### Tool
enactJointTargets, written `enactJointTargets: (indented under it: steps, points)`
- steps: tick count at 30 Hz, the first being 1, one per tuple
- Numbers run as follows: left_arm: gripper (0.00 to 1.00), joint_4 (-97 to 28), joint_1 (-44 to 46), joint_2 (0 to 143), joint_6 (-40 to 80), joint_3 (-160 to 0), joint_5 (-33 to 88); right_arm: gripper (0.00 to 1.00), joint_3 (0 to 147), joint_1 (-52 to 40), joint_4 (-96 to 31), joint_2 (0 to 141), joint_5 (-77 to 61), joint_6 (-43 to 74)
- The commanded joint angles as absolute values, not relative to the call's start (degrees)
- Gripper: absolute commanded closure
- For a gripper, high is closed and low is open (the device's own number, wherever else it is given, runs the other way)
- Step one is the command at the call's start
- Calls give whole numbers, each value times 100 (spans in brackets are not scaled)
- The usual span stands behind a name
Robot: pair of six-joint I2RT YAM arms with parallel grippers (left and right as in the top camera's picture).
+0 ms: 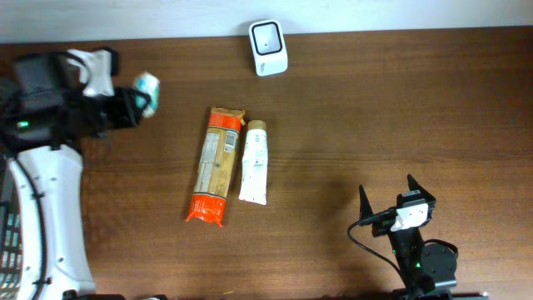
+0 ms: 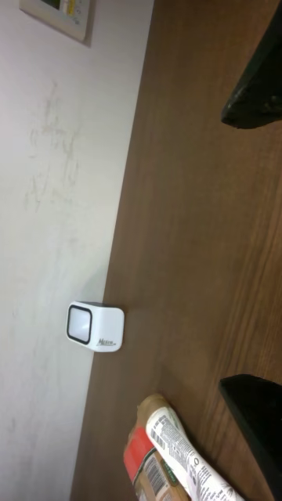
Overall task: Scan the item barcode
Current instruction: 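Set the Kleenex pack left of the orange package with left gripper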
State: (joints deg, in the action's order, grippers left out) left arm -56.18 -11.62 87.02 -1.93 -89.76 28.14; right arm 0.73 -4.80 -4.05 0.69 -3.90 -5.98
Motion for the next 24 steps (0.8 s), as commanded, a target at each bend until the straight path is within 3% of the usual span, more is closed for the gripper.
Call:
enactJointTargets:
  steps: [1, 5, 10, 11, 13, 14, 15, 24]
  points:
    - [91, -5883, -578, 8807, -355, -8506, 1588, 1, 32, -443, -412, 36, -338, -554]
    - [91, -5660, -270, 8855, -346, -7511, 1068, 1, 32, -443, -412, 36, -338, -554]
    - [89, -3846, -276, 8858, -327, -5708, 1046, 1, 32, -443, -412, 36, -338, -554]
    - [85, -3422, -276, 8858, -325, -5419, 1048, 1, 32, -443, -412, 36, -338, -554]
    - [49, -3022, -276, 8858, -327, -5137, 1046, 1, 32, -443, -412, 36, -338, -554]
    - [11, -2976, -276, 8858, -329, -5118, 1046, 1, 32, -443, -412, 36, -338, -554]
    - [1, -2915, -276, 8855, -329, -5120, 1046, 1, 32, -443, -412, 36, -338, -554]
    - [1, -3734, -276, 8453, -327, -6630, 2067, 1, 32, -443, -412, 36, -338, -554]
